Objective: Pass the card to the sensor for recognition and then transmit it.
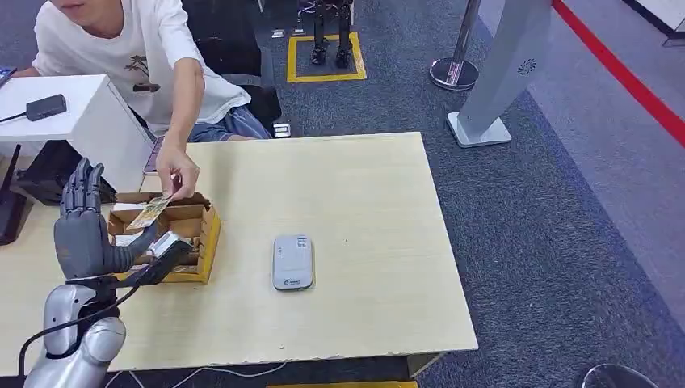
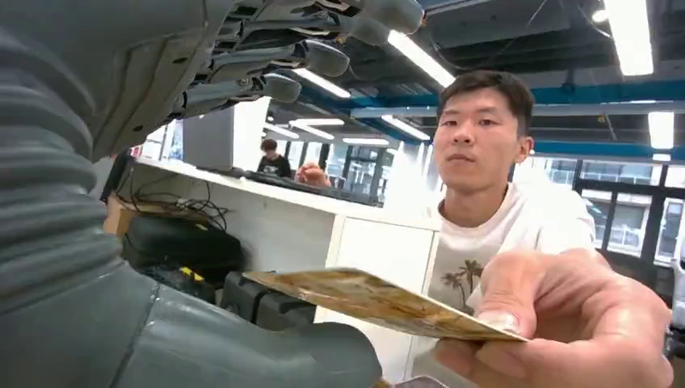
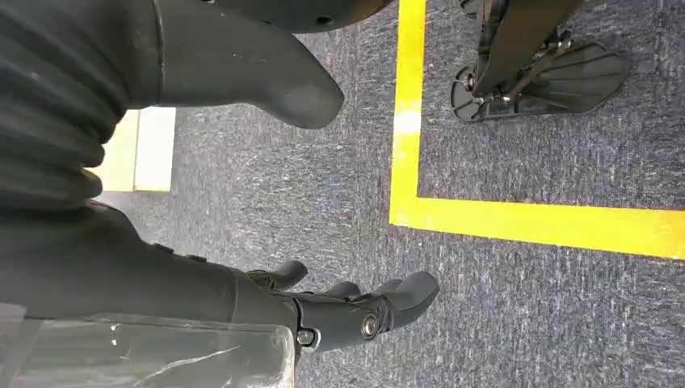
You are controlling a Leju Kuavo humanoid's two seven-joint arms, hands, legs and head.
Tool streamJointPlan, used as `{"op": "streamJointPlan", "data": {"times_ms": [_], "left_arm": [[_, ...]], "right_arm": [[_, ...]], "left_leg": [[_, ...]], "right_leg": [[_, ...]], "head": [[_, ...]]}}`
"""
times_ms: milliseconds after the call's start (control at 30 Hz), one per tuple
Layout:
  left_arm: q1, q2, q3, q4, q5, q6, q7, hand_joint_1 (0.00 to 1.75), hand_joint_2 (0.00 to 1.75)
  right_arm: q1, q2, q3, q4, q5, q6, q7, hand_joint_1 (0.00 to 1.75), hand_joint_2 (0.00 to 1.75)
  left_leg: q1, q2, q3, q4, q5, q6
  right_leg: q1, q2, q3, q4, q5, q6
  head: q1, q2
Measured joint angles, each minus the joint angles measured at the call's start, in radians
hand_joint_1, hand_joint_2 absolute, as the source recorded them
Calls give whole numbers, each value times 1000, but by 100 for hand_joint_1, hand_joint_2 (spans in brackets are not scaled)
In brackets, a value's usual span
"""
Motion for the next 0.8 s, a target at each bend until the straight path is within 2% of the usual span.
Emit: {"op": "streamJointPlan", "data": {"times_ms": [300, 633, 667, 800], "left_arm": [[-4, 5, 0, 0, 30, -42, 0, 0, 175], [-5, 6, 0, 0, 34, -44, 2, 0, 175], [-5, 11, 0, 0, 38, -48, 12, 175, 175], [-5, 11, 1, 0, 65, -60, 17, 175, 175]], "right_arm": [[0, 0, 0, 0, 0, 0, 1, 0, 175], [0, 0, 0, 0, 0, 0, 1, 0, 175], [0, 0, 0, 0, 0, 0, 2, 0, 175], [0, 0, 0, 0, 0, -3, 2, 0, 175]], "left_leg": [[0, 0, 0, 0, 0, 0], [0, 0, 0, 0, 0, 0], [0, 0, 0, 0, 0, 0], [0, 0, 0, 0, 0, 0]], "right_leg": [[0, 0, 0, 0, 0, 0], [0, 0, 0, 0, 0, 0], [0, 0, 0, 0, 0, 0], [0, 0, 0, 0, 0, 0]], "head": [[0, 0], [0, 0], [0, 0], [0, 0]]}}
